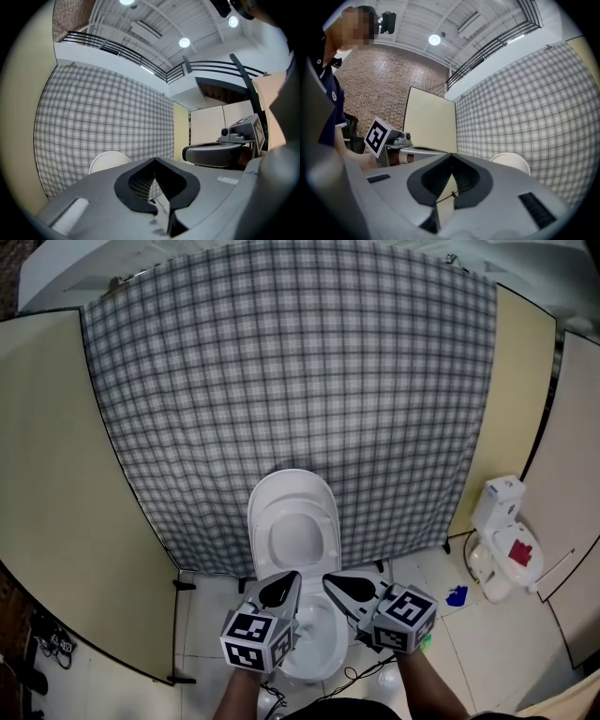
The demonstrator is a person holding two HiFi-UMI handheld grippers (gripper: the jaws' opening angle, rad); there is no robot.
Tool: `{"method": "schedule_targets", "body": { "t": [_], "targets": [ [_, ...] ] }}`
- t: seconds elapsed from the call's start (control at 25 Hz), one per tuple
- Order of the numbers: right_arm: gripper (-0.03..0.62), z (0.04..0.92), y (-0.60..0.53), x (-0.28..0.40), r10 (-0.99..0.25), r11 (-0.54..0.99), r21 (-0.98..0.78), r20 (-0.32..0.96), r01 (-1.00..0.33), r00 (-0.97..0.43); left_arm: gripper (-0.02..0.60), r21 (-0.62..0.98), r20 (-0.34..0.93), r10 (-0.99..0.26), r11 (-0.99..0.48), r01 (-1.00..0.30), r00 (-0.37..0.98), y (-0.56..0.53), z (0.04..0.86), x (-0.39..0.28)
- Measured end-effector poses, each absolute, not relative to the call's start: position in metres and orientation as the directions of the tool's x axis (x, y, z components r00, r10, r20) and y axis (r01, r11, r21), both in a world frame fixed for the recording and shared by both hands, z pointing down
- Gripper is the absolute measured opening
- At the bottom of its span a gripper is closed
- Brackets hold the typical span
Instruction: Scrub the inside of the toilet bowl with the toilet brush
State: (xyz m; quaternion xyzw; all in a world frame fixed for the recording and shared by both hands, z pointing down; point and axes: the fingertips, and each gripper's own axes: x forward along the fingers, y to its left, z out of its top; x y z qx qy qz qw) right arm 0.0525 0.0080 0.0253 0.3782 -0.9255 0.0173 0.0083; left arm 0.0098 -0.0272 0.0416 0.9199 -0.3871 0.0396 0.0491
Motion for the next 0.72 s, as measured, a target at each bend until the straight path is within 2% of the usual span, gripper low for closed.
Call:
{"method": "schedule_targets", "body": {
  "t": [0.72],
  "targets": [
    [0.000,0.0314,0.0049,0.0543,-0.712,0.701,-0.010,0.051,-0.713,-0.700,0.005,0.096,0.090,-0.702,-0.700,-0.707,0.707,-0.0266,0.0496,0.0065]
  ]
}}
